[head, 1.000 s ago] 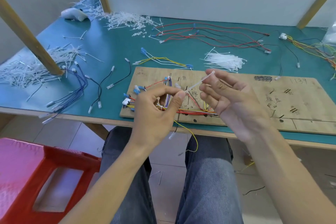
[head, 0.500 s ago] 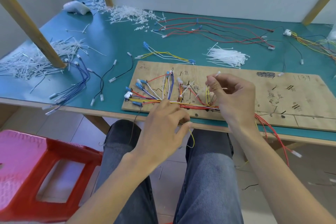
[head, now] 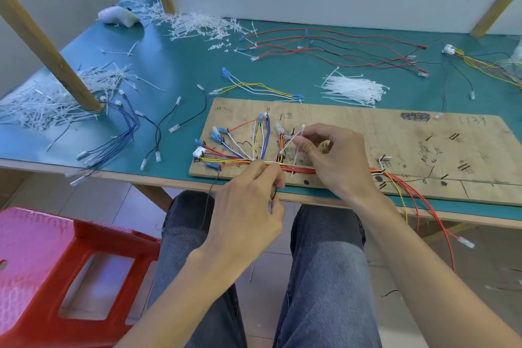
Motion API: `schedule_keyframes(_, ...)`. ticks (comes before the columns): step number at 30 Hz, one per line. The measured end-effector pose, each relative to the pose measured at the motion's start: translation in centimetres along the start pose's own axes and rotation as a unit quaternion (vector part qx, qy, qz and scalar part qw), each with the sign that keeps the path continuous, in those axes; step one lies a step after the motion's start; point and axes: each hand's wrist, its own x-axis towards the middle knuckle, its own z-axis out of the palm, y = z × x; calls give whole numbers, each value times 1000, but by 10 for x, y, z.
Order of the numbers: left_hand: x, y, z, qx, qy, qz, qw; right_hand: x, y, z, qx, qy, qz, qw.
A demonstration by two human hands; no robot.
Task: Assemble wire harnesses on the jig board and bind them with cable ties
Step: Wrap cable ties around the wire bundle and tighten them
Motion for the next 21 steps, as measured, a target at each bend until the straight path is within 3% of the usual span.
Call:
schedule_keyframes(7,0,-2,-8,-89,34,-49,994,-8,-2,-3,-53,-14,-4,999)
schedule_keyframes(10,-4,-7,-10,-68,47,-44,996,-11,-2,-2,-60,-17,-17,998)
schedule_keyframes(15,-14,-8,-5,57,27,-9,998,-15,1,-1,-88,-22,-72,993)
schedule_keyframes(21,-3,-2,1,47,50,43,997,-14,4,-7,-122,-54,-78,988)
